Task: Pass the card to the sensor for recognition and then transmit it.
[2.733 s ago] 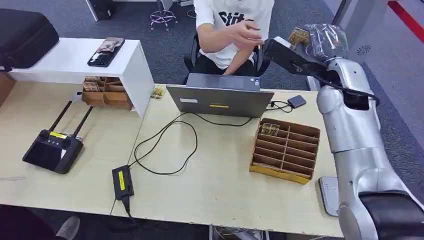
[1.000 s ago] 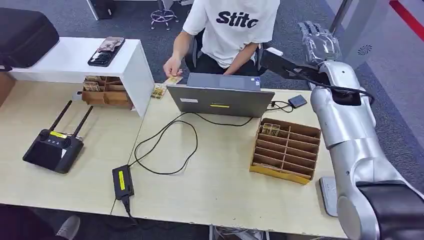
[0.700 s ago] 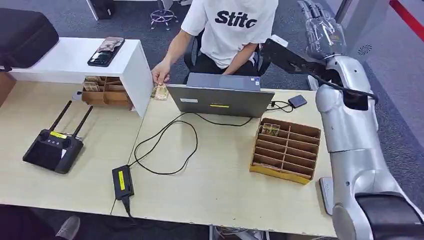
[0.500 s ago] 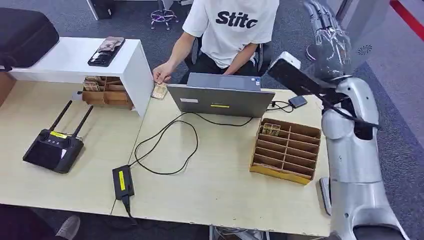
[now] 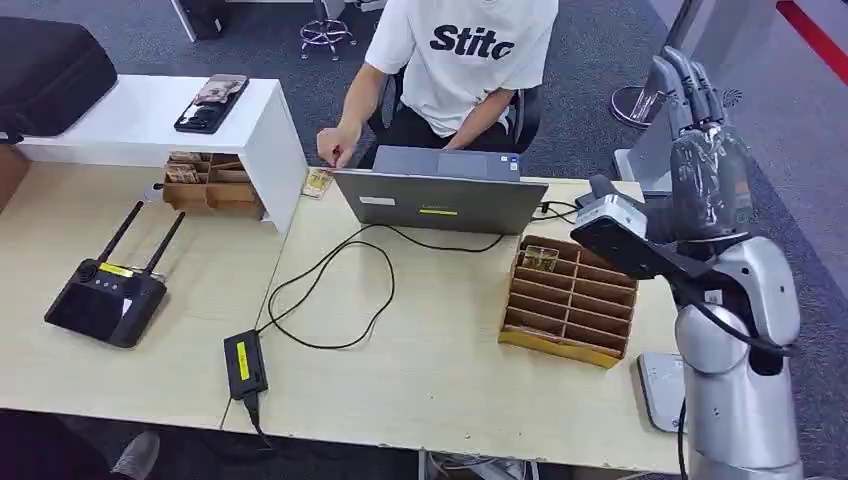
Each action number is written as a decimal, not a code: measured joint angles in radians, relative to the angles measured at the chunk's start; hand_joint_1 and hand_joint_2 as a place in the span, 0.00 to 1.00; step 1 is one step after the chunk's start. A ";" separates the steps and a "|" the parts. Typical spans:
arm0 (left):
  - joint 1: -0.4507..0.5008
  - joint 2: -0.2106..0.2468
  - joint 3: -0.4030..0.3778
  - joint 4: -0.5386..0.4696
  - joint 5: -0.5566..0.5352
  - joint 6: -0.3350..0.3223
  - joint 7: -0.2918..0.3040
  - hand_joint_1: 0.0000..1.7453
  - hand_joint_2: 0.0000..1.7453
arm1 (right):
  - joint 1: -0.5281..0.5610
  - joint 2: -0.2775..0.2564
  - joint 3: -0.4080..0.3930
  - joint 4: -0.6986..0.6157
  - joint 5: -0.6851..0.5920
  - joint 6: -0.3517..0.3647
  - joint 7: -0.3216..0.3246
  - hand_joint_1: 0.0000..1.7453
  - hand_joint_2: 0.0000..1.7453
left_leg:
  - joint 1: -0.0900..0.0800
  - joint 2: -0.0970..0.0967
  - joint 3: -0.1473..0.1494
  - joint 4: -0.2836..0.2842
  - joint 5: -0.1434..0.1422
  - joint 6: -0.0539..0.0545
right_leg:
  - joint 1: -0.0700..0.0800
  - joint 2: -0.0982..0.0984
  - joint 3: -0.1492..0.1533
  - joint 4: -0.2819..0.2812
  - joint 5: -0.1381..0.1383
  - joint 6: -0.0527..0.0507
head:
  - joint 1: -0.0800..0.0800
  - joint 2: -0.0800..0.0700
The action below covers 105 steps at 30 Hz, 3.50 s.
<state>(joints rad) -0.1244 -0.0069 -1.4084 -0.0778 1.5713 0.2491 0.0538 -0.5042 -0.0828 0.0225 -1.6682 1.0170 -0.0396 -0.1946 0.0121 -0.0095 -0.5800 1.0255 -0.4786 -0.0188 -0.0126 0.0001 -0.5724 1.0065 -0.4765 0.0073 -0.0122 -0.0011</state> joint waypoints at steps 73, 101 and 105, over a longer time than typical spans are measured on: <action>0.007 -0.012 0.064 0.000 0.000 0.015 -0.015 0.00 1.00 | 0.581 0.139 -0.059 -0.076 -0.165 0.001 -0.119 0.00 1.00 | 0.000 -0.002 -0.002 0.000 -0.002 0.001 | 0.000 -0.002 0.001 0.000 -0.003 0.002 | 0.000 0.000; 0.006 -0.009 0.048 0.000 0.000 0.011 -0.008 0.00 1.00 | 0.552 0.145 -0.046 0.060 -0.136 -0.010 -0.090 0.00 1.00 | 0.000 -0.002 -0.002 0.000 -0.002 0.001 | 0.000 -0.001 0.001 0.000 -0.003 0.002 | 0.000 0.000; 0.006 -0.007 0.038 0.000 0.000 0.008 -0.008 0.00 1.00 | 0.540 0.148 -0.046 0.101 -0.101 -0.020 -0.059 0.00 1.00 | 0.000 -0.002 -0.002 0.000 -0.002 0.001 | 0.000 -0.001 0.001 0.000 -0.003 0.002 | 0.000 0.000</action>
<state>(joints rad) -0.1186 -0.0141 -1.3703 -0.0774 1.5709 0.2571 0.0458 0.0353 0.0652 -0.0233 -1.5674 0.9159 -0.0595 -0.2533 0.0119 -0.0111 -0.5815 1.0251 -0.4809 -0.0178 -0.0127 -0.0013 -0.5718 1.0061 -0.4790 0.0090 -0.0122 -0.0011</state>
